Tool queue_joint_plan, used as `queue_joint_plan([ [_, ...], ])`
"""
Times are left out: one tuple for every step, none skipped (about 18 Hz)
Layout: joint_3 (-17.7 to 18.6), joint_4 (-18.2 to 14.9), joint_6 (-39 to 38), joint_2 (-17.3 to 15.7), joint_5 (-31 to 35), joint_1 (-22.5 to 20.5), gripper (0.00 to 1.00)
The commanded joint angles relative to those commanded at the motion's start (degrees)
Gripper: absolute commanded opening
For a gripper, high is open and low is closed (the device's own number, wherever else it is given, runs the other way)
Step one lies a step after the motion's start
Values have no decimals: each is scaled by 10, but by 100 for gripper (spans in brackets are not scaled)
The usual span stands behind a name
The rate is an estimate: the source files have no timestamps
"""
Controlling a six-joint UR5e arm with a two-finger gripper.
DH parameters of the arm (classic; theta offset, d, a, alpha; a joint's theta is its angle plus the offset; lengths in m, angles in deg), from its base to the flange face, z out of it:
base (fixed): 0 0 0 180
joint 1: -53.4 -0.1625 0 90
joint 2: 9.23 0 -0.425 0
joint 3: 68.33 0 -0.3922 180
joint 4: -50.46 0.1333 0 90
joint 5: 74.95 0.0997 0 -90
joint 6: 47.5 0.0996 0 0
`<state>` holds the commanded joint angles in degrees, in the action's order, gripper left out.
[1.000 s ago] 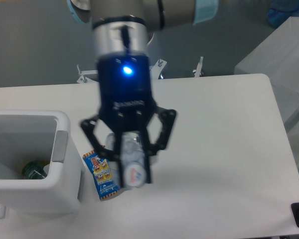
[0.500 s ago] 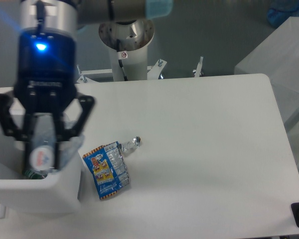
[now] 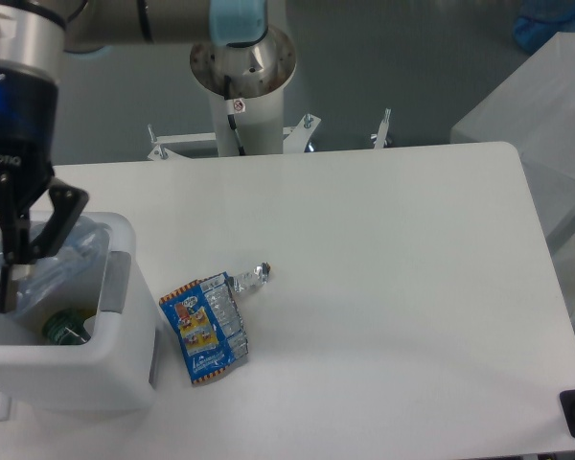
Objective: Place the trash in the trash can
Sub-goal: 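Carry the bottle over the white bin and release it inside, then move the open gripper back above the blue snack wrapper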
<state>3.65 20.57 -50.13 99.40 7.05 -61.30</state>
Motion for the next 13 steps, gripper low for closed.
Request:
queue_joint_plan([
  [1,-1,0,3,0,1,41],
  [2,-1,0,7,1,5,41],
  [3,-1,1,9,1,7,42],
  [6,-2,3,10,1,8,47],
  [14,-2,6,9,0,8,55],
  [22,-2,5,7,1,8,57],
  [27,-2,4,4,0,8,61],
  [32,-2,4,3,0,8,73],
  [37,-2,4,-3,1,8,84],
  [43,-3,0,-10,1,8,91],
  [50,-3,-1,-15,1,5,97],
  [59,-3,-2,-18,1,0,99],
  [68,-3,-2,-27,2,-12,99],
])
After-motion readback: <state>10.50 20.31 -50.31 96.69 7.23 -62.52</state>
